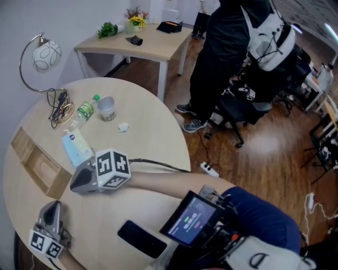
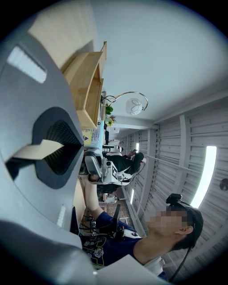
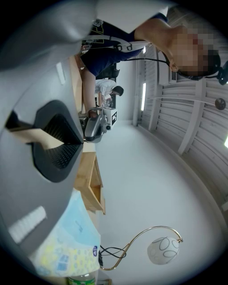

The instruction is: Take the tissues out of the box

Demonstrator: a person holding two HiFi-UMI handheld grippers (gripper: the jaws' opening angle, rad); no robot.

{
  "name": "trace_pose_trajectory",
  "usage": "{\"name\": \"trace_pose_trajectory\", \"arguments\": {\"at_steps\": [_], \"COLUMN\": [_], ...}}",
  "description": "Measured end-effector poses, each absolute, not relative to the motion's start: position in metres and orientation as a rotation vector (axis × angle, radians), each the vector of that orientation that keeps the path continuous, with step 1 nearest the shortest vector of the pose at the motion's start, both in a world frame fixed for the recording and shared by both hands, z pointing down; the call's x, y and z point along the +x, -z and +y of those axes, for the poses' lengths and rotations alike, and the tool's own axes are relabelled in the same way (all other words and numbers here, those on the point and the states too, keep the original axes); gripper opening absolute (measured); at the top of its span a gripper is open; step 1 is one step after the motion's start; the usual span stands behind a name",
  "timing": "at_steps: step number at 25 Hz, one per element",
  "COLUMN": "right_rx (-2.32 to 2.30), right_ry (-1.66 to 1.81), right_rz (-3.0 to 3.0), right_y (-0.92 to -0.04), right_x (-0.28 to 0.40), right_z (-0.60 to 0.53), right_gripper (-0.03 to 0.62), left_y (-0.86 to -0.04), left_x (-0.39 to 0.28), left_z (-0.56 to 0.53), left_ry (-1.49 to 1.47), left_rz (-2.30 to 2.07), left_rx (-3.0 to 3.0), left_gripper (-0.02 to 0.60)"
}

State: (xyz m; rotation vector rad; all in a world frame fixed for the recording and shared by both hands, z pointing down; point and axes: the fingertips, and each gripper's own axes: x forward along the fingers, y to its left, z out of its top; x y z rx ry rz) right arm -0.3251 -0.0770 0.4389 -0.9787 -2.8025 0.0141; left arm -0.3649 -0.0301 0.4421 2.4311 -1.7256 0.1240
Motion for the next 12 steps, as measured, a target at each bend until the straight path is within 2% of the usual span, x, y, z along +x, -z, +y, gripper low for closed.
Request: {"name": "trace_pose_trajectory", "arguments": {"at_steps": [12], "right_rx": [-0.979], "right_ry": [-0.011], "right_rz": [-2.798], "right_y": [-0.4388], "right_x": [-0.3253], "right_z": [-0.0774], "right_gripper": [0.006], "left_y": [-0.4427], "left_x": [-0.3659], "left_z": [-0.0309], "left_ry": [-0.123], "left_rz": [-1.731], "left_rx": [2.428], "left_gripper": [0.005]}}
